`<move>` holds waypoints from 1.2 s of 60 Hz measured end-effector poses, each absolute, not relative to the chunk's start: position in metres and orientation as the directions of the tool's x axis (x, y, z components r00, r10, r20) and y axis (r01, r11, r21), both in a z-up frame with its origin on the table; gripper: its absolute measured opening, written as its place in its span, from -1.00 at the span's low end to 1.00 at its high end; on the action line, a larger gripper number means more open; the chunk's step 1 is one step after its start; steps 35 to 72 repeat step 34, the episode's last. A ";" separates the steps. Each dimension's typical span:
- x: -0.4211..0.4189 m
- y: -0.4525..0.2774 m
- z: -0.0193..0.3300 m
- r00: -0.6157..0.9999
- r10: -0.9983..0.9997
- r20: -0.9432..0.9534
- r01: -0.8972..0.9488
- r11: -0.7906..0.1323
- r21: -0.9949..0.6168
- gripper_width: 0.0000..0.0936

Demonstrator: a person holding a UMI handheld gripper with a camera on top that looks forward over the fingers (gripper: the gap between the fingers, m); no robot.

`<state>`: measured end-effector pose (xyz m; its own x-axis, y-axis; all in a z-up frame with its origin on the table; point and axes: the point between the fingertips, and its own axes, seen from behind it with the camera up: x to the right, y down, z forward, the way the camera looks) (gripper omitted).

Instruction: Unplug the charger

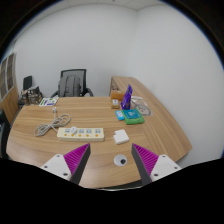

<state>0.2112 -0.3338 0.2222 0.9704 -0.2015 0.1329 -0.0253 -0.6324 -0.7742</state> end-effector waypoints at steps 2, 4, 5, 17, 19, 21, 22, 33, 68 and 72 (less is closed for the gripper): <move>0.204 -0.341 0.227 0.970 -0.205 0.132 -0.027 -0.631 -0.776 0.84; 0.199 -0.347 0.232 0.970 -0.207 0.131 -0.029 -0.628 -0.778 0.84; 0.196 -0.350 0.233 0.969 -0.207 0.132 -0.028 -0.627 -0.779 0.84; 0.163 -0.370 0.250 0.973 -0.191 0.125 -0.019 -0.614 -0.789 0.84; 0.160 -0.371 0.251 0.974 -0.190 0.122 -0.020 -0.612 -0.791 0.84; 0.159 -0.373 0.253 0.974 -0.190 0.126 -0.017 -0.612 -0.791 0.84; 0.158 -0.373 0.253 0.974 -0.190 0.127 -0.016 -0.611 -0.792 0.84; 0.152 -0.374 0.257 0.975 -0.182 0.130 -0.008 -0.610 -0.792 0.83; 0.153 -0.374 0.256 0.974 -0.182 0.132 -0.008 -0.612 -0.791 0.83; 0.153 -0.374 0.256 0.974 -0.182 0.132 -0.008 -0.612 -0.791 0.83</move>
